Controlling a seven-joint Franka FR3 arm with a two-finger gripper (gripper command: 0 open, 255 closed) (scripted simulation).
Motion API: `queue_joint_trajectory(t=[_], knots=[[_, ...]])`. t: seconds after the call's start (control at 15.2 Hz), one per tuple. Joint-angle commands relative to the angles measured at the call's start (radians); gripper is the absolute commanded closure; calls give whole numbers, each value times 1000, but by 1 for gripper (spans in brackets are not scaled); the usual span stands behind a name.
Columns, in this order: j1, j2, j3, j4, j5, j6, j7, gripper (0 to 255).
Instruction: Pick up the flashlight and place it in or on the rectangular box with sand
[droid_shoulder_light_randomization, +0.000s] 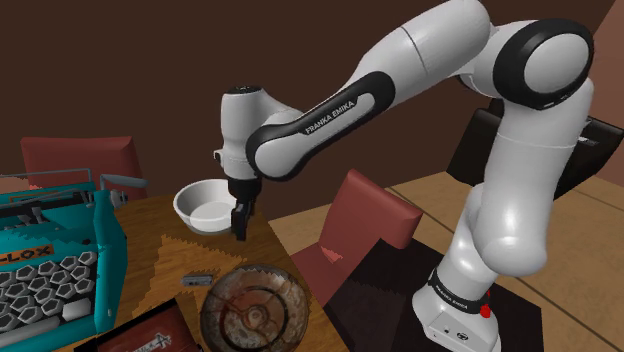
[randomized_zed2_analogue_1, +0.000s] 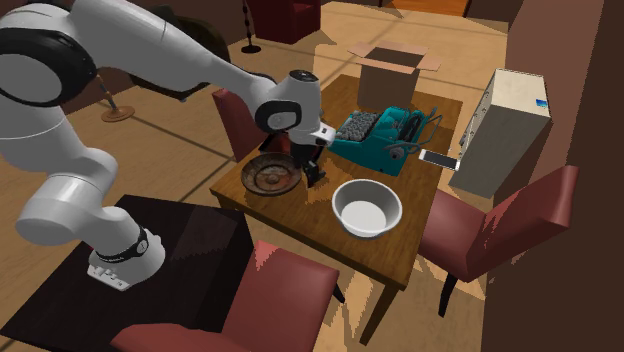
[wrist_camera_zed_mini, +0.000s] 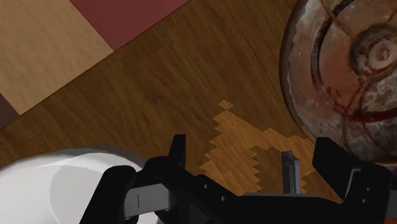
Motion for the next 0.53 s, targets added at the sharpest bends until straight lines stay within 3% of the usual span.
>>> queue_joint_trajectory(t=[0.0, 0.46], knots=[[20, 68, 10, 46, -20, 21, 11, 0], [103, 295, 27, 227, -93, 61, 35, 0]])
